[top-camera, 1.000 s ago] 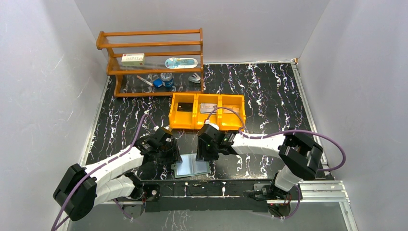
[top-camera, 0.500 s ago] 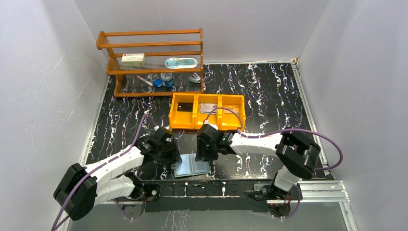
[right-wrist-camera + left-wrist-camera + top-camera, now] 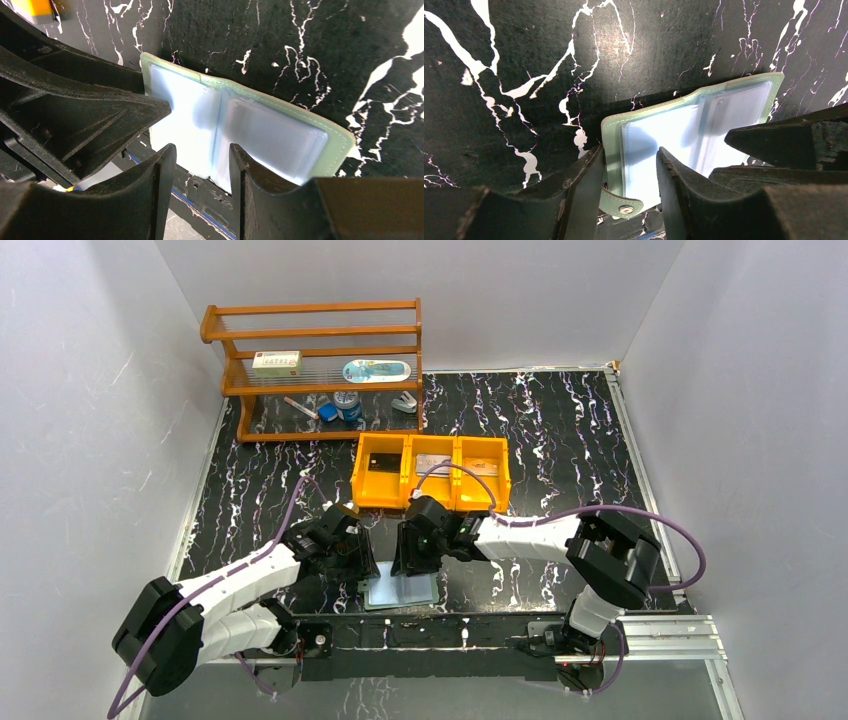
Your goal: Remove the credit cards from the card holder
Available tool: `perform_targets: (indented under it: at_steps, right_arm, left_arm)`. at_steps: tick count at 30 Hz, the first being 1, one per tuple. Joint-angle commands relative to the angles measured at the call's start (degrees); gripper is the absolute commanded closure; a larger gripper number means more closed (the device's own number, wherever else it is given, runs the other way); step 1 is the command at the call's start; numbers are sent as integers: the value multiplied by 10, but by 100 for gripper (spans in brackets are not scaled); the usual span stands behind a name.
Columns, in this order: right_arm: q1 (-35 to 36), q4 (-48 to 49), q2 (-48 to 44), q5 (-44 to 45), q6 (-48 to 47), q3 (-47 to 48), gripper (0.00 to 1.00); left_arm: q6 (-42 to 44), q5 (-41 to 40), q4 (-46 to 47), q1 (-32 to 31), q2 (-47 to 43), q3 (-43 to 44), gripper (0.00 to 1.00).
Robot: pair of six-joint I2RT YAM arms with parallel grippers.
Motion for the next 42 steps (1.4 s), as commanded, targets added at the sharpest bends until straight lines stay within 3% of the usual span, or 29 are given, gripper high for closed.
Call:
perform_targets:
  at_steps: [1,13,28,42]
  right_arm:
    - [4,46,10,-29,7,16,49]
    - [5,-142,-34,106,-18,54,46]
    - [10,-133,10,91,-14,44,47]
    - [38,-235,46,181,-27,117,43]
  left_arm:
    - [3,8,-15,-4,2,-11,59]
    - [6,6,-15,-4,0,-9,59]
    - [9,7,-15,-4,1,-6,59]
    - [11,8,-15,-4,5,-2,59]
